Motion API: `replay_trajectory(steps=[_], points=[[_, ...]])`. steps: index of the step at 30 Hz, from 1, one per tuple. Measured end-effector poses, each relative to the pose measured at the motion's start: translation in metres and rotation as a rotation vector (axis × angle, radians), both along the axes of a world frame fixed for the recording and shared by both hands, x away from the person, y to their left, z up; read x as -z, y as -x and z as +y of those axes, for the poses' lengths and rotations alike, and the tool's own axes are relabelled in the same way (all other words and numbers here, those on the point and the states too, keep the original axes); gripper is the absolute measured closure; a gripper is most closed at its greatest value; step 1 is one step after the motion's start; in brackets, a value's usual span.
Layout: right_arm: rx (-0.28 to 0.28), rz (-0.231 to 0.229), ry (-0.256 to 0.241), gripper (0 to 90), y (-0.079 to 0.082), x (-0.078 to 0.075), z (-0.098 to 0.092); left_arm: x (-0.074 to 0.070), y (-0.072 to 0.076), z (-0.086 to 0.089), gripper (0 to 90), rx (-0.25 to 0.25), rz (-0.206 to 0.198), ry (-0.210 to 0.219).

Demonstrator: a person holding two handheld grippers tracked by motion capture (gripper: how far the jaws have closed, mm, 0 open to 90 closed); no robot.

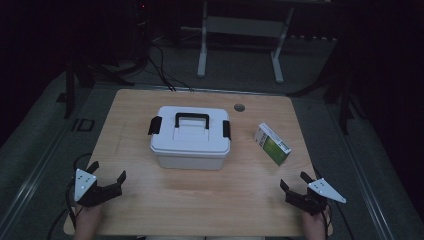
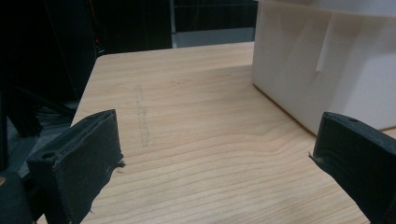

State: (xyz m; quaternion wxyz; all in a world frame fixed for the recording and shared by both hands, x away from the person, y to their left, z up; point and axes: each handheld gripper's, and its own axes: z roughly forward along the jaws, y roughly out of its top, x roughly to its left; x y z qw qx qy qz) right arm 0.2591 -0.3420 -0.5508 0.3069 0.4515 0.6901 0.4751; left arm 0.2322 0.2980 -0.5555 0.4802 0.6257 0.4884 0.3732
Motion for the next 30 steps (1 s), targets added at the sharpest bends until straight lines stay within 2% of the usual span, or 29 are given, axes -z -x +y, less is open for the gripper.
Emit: replay_trajectory(steps=[2,5,8,9,12,13,15,17,20,22,25,26,28,30], points=[[-0.014,0.005,0.022,13.2,0.000,0.001,0.001,0.000,0.000,0.001,0.8,-0.003,0.013,-0.007],[-0.044,0.011,0.029,13.2,0.000,0.001,0.004,0.001,0.001,0.000,0.8,-0.015,0.019,-0.053],[-0.057,0.004,0.037,13.1,0.001,0.000,0.008,0.002,0.001,-0.002,0.8,-0.009,0.022,-0.076],[-0.064,0.006,0.034,13.1,0.001,-0.001,0.009,0.002,0.000,-0.004,0.8,-0.003,0.033,-0.096],[-0.093,0.008,0.034,13.1,0.002,-0.002,0.016,0.003,-0.002,-0.007,0.9,0.029,0.060,-0.056],[-0.102,0.010,0.034,13.1,0.003,-0.002,0.019,0.002,-0.003,-0.007,0.8,0.040,0.092,-0.033],[-0.132,0.023,0.044,13.1,0.002,-0.001,0.027,0.000,-0.007,-0.008,0.8,0.079,0.186,0.026],[-0.159,0.023,0.052,13.0,0.000,0.000,0.036,-0.002,-0.008,-0.009,0.9,0.130,0.182,0.075],[-0.226,0.047,0.017,12.6,-0.004,0.002,0.049,-0.005,-0.008,-0.011,0.8,0.165,0.151,0.086],[-0.265,0.062,0.009,12.6,-0.007,0.002,0.057,-0.006,-0.009,-0.012,0.8,0.164,0.132,0.082],[-0.279,0.069,-0.006,12.5,-0.012,0.002,0.068,-0.005,-0.015,-0.013,0.9,0.182,0.156,0.101],[-0.276,0.064,-0.004,12.5,-0.014,0.002,0.071,-0.004,-0.017,-0.013,0.9,0.187,0.164,0.100],[-0.310,0.074,-0.015,12.3,-0.018,0.001,0.076,-0.004,-0.020,-0.016,1.0,0.199,0.169,0.076],[-0.312,0.086,0.001,13.3,-0.023,0.001,0.082,-0.003,-0.024,-0.019,5.3,0.207,0.168,0.065]])
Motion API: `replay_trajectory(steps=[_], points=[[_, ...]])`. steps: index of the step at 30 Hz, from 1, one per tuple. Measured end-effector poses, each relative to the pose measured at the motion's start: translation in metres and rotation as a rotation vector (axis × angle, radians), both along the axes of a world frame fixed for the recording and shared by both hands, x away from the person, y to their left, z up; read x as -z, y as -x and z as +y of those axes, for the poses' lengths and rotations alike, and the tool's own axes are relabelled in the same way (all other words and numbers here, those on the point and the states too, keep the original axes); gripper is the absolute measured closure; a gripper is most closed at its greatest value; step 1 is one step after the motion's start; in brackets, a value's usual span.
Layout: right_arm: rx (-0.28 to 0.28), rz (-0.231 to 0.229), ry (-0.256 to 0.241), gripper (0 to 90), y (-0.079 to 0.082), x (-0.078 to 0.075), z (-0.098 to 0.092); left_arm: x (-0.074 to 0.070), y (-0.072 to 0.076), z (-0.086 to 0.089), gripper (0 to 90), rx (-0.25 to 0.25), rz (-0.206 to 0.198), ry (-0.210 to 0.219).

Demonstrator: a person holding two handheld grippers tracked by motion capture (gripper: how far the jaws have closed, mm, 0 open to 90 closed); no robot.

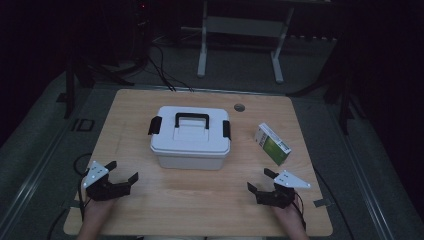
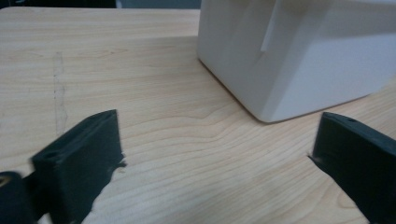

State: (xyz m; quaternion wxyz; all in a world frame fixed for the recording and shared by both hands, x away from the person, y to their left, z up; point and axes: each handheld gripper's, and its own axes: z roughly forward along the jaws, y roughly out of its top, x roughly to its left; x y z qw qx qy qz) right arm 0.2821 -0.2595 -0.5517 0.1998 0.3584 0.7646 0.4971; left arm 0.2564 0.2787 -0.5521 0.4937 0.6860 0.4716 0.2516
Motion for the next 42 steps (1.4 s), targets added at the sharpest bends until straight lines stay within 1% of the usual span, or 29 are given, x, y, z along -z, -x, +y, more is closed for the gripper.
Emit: replay_trajectory(steps=[2,4,5,6,7,8,9,10,11,12,13,14,15,16,17,18,19,20,21,22,23,25,29,30,31,33,34,38,42], points=[[0.003,0.001,0.008,16.3,-0.005,0.000,0.006,0.000,-0.005,-0.003,5.9,-0.005,0.002,-0.012],[-0.006,0.014,-0.004,23.9,-0.011,-0.001,0.011,-0.001,-0.009,-0.005,18.7,-0.017,0.011,-0.020],[-0.009,0.010,-0.010,28.2,-0.013,-0.001,0.013,-0.001,-0.009,-0.005,18.9,-0.017,0.011,-0.020],[-0.022,0.012,-0.015,32.2,-0.016,-0.001,0.016,-0.001,-0.015,-0.007,20.6,0.015,0.026,-0.003],[-0.027,0.015,-0.011,34.2,-0.019,-0.002,0.019,-0.001,-0.017,-0.008,29.2,0.016,0.020,-0.008],[-0.022,0.016,-0.001,41.1,-0.022,-0.002,0.022,-0.001,-0.021,-0.010,36.4,0.022,0.023,-0.018],[-0.033,0.019,0.006,49.7,-0.025,-0.002,0.024,-0.001,-0.025,-0.011,37.4,0.028,0.037,-0.027],[-0.039,0.020,0.020,50.4,-0.029,-0.002,0.027,-0.001,-0.029,-0.012,42.2,0.028,0.040,-0.029],[-0.030,0.018,0.032,57.9,-0.032,-0.002,0.031,0.000,-0.033,-0.013,49.6,0.036,0.040,-0.024],[-0.033,0.023,0.040,67.7,-0.035,-0.001,0.034,0.000,-0.037,-0.015,52.1,0.038,0.051,-0.018],[-0.036,0.026,0.051,68.2,-0.039,-0.001,0.038,0.000,-0.042,-0.018,54.4,0.040,0.058,-0.023],[-0.038,0.030,0.059,74.5,-0.043,0.000,0.042,0.001,-0.045,-0.021,61.4,0.049,0.056,-0.030],[-0.046,0.032,0.070,79.0,-0.046,0.001,0.046,0.002,-0.049,-0.024,62.6,0.055,0.058,-0.039],[-0.043,0.027,0.082,81.9,-0.050,0.001,0.051,0.002,-0.053,-0.027,66.7,0.066,0.068,-0.042],[-0.046,0.032,0.088,87.5,-0.053,0.001,0.055,0.003,-0.056,-0.031,70.1,0.063,0.067,-0.048],[-0.051,0.040,0.095,89.6,-0.057,0.002,0.059,0.004,-0.060,-0.034,71.8,0.069,0.074,-0.049],[-0.045,0.035,0.106,89.9,-0.061,0.002,0.063,0.004,-0.065,-0.036,75.7,0.076,0.083,-0.048],[-0.047,0.042,0.107,90.0,-0.064,0.002,0.067,0.003,-0.068,-0.039,76.5,0.071,0.078,-0.056],[-0.051,0.046,0.108,90.0,-0.067,0.002,0.071,0.002,-0.071,-0.040,79.9,0.067,0.074,-0.051],[-0.045,0.040,0.113,90.0,-0.069,0.002,0.074,0.001,-0.075,-0.040,82.9,0.071,0.082,-0.030],[-0.046,0.050,0.110,90.0,-0.072,0.001,0.077,-0.001,-0.077,-0.041,84.1,0.064,0.078,-0.024],[-0.034,0.043,0.106,90.0,-0.075,-0.002,0.083,-0.004,-0.082,-0.041,88.9,0.068,0.078,-0.014],[-0.010,0.028,0.080,90.0,-0.081,-0.010,0.091,-0.007,-0.086,-0.046,89.4,0.085,0.072,0.006],[-0.014,0.027,0.063,90.0,-0.083,-0.012,0.093,-0.007,-0.086,-0.048,89.4,0.090,0.063,0.006],[-0.020,0.025,0.054,90.0,-0.084,-0.014,0.094,-0.008,-0.086,-0.050,89.4,0.101,0.061,0.021],[-0.017,0.016,0.075,90.0,-0.085,-0.016,0.097,-0.009,-0.085,-0.052,89.4,0.098,0.052,0.012],[-0.017,0.015,0.079,90.0,-0.086,-0.016,0.097,-0.009,-0.085,-0.052,89.4,0.108,0.054,0.019],[-0.010,0.011,0.089,90.0,-0.086,-0.017,0.098,-0.010,-0.081,-0.055,89.5,0.110,0.052,0.001],[-0.006,0.023,0.058,90.0,-0.084,-0.015,0.093,-0.010,-0.077,-0.058,89.5,0.120,0.056,0.016]])
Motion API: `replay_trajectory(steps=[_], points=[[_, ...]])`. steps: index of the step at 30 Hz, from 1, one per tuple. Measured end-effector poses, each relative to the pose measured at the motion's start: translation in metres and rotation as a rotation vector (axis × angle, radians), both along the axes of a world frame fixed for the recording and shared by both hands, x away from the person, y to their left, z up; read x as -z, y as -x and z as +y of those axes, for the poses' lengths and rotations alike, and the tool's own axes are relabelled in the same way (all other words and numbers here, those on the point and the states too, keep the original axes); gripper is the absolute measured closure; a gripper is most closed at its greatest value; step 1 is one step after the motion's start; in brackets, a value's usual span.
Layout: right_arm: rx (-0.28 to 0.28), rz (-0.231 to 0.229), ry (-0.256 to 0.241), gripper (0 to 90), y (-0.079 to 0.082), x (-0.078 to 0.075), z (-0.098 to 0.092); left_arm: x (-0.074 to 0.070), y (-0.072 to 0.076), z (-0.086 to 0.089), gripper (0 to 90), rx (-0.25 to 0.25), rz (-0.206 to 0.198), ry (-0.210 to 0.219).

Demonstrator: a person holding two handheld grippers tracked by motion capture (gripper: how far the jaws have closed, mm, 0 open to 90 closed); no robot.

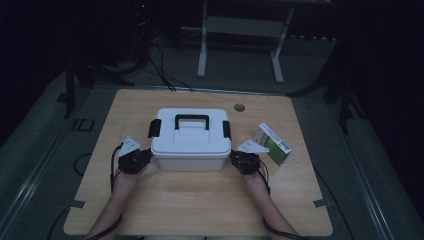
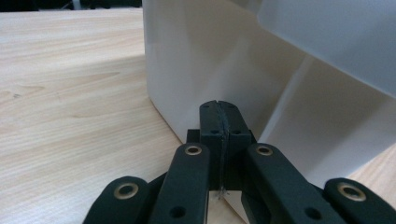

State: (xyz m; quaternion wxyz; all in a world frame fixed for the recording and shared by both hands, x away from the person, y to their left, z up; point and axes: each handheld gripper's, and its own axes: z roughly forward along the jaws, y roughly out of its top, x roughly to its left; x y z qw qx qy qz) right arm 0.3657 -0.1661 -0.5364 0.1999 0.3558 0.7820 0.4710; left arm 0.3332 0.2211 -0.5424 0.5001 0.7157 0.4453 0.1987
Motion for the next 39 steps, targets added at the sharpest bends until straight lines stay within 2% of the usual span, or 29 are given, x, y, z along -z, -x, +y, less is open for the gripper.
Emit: replay_trajectory(steps=[5,7,15,18,24,31,39], points=[[0.006,-0.014,0.026,90.0,0.009,-0.001,-0.004,0.001,0.009,-0.005,89.5,0.012,-0.006,-0.001],[0.003,-0.004,0.017,90.0,0.013,-0.002,-0.007,0.000,0.013,-0.007,89.5,0.021,-0.010,-0.010],[-0.006,0.014,0.001,90.0,0.027,-0.002,-0.017,0.001,0.031,-0.013,89.5,0.053,-0.004,0.005],[-0.002,0.023,-0.011,90.0,0.033,-0.002,-0.022,0.000,0.038,-0.016,89.6,0.067,-0.005,-0.003],[-0.009,0.019,0.003,90.0,0.046,-0.003,-0.029,0.002,0.050,-0.020,89.6,0.091,0.000,0.023],[0.000,0.033,-0.017,90.0,0.061,-0.002,-0.037,0.002,0.058,-0.024,89.5,0.114,-0.009,0.021],[-0.008,0.022,0.004,90.0,0.076,-0.003,-0.044,0.001,0.069,-0.030,89.6,0.157,-0.007,0.007]])
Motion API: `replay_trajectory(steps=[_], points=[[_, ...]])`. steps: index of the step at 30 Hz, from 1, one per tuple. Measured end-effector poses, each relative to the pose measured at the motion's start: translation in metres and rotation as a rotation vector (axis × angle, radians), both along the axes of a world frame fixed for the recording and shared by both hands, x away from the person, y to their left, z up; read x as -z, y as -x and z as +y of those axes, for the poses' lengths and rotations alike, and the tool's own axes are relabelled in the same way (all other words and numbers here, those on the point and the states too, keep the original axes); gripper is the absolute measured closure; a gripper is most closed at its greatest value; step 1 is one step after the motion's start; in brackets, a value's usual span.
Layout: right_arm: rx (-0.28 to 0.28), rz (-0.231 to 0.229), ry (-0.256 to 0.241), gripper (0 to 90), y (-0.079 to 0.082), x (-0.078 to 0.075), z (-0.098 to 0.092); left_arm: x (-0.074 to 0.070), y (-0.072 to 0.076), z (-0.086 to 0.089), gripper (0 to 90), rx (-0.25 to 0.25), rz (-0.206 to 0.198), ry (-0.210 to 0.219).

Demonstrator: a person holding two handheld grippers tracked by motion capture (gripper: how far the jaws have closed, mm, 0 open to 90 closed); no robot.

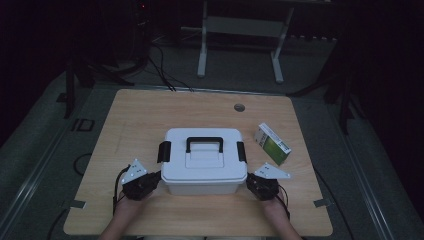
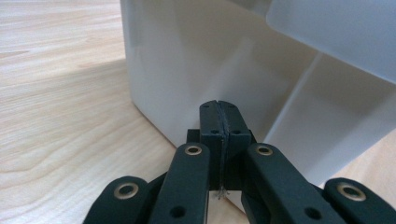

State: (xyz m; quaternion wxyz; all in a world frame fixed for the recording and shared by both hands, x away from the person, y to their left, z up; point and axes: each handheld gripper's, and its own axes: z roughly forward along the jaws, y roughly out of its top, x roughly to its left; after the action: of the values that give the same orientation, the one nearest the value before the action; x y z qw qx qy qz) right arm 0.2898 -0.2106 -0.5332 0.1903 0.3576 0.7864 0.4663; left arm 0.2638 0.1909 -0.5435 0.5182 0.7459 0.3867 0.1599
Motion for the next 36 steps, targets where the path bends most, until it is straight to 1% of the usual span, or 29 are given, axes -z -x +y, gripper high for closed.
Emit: replay_trajectory(steps=[4,6,7,9,10,14,15,17,18,21,24,27,29,33,36], points=[[0.003,0.004,-0.002,90.0,0.005,0.000,-0.004,0.001,0.004,-0.003,89.5,0.007,-0.001,0.005],[0.007,-0.014,0.011,90.0,0.009,0.000,-0.005,0.001,0.006,-0.005,89.5,0.012,-0.004,0.003],[0.007,-0.014,0.014,90.0,0.011,0.000,-0.006,0.001,0.007,-0.005,89.5,0.017,-0.005,0.003],[0.009,-0.003,0.002,90.0,0.014,0.000,-0.009,0.001,0.009,-0.006,89.5,0.025,0.000,0.008],[0.007,-0.001,-0.002,90.0,0.014,0.000,-0.010,0.001,0.010,-0.007,89.5,0.032,-0.007,0.001],[0.008,0.014,-0.023,90.0,0.020,0.001,-0.014,0.000,0.014,-0.009,89.5,0.042,-0.004,-0.006],[0.007,0.011,-0.022,90.0,0.021,0.001,-0.014,0.000,0.014,-0.009,89.5,0.043,-0.010,-0.009],[0.007,-0.015,0.007,90.0,0.025,0.000,-0.014,0.000,0.014,-0.010,89.5,0.044,-0.008,-0.009],[0.011,-0.022,0.018,90.0,0.026,0.000,-0.014,0.000,0.014,-0.011,89.5,0.046,-0.014,-0.014],[0.014,-0.021,0.018,90.0,0.029,0.000,-0.016,0.000,0.015,-0.013,89.5,0.053,-0.014,-0.011],[0.015,-0.009,0.000,90.0,0.031,0.001,-0.020,0.001,0.015,-0.014,89.4,0.060,-0.007,0.001],[0.012,-0.003,-0.006,90.0,0.030,0.000,-0.021,0.000,0.015,-0.015,89.4,0.058,-0.009,-0.009],[0.012,0.007,-0.013,90.0,0.030,0.000,-0.021,0.000,0.015,-0.014,89.3,0.058,-0.005,-0.005],[0.011,0.006,-0.015,90.0,0.029,0.000,-0.020,0.000,0.015,-0.013,89.2,0.054,-0.007,-0.014],[0.008,0.009,-0.022,90.0,0.028,0.000,-0.020,0.000,0.015,-0.013,89.1,0.036,-0.011,-0.013]])
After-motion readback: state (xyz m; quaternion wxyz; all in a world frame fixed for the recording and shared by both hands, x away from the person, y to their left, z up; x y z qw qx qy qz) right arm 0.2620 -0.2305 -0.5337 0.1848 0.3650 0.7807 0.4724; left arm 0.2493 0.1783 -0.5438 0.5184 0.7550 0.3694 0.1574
